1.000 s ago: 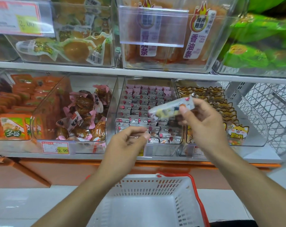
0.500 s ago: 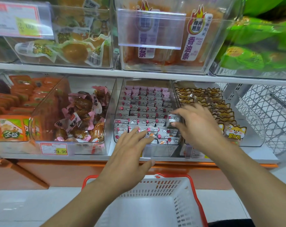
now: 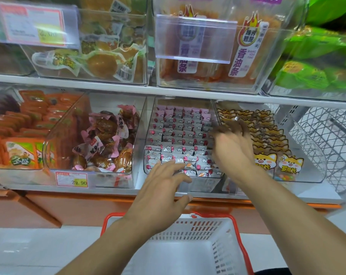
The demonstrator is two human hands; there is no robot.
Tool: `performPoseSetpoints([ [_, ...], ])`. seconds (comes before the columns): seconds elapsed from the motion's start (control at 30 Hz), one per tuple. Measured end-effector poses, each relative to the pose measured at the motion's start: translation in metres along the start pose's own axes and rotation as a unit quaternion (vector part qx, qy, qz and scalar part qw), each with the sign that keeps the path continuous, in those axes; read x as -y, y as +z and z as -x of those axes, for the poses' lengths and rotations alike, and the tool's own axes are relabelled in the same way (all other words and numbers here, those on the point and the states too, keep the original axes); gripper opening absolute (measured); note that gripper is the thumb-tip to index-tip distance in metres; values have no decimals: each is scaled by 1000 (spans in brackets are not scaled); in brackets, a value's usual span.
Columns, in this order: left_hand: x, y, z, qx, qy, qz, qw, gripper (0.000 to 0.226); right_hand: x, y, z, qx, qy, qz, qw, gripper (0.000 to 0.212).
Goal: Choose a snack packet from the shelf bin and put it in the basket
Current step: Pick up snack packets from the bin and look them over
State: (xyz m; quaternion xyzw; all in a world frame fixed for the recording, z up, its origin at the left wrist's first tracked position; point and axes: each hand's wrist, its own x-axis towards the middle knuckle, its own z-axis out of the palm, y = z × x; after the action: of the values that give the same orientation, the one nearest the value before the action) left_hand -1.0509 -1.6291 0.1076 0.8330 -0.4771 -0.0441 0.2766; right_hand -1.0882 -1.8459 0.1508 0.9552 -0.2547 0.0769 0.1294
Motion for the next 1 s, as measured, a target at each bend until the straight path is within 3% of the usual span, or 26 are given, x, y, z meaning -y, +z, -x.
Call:
performPoseSetpoints([
  [0.07,0,-1,0,-3,1,8,1000,39,4,3,-3,13,9,5,1000,32],
  [0.13,0,-3,1,-5,-1,13,1000,39,7,4,-5,1,27,-70,997,23],
  [0.33,-2,-2,2,-31,-7,50,998,44,7,0,-3,-77,72,-197,975,22],
  [0.5,-4,-8,3,-61,-5,68,996,33,-6,-10,10,-180,106,-363,908,15],
  [0.63,-9,-13,4,-90,-62,161,981,32,-6,-20,36,-253,86,-488,831,8],
  [0.7,-12,-18,2,-101,-129,262,951,30,0,-26,51,-266,67,-558,783,13],
  [0.83,-13,-27,-1,-106,-200,399,889,30,9,-22,72,-169,125,-676,706,17],
  [1.0,-13,-28,-1,-151,-251,497,817,13,20,-18,80,-43,217,-811,542,9],
])
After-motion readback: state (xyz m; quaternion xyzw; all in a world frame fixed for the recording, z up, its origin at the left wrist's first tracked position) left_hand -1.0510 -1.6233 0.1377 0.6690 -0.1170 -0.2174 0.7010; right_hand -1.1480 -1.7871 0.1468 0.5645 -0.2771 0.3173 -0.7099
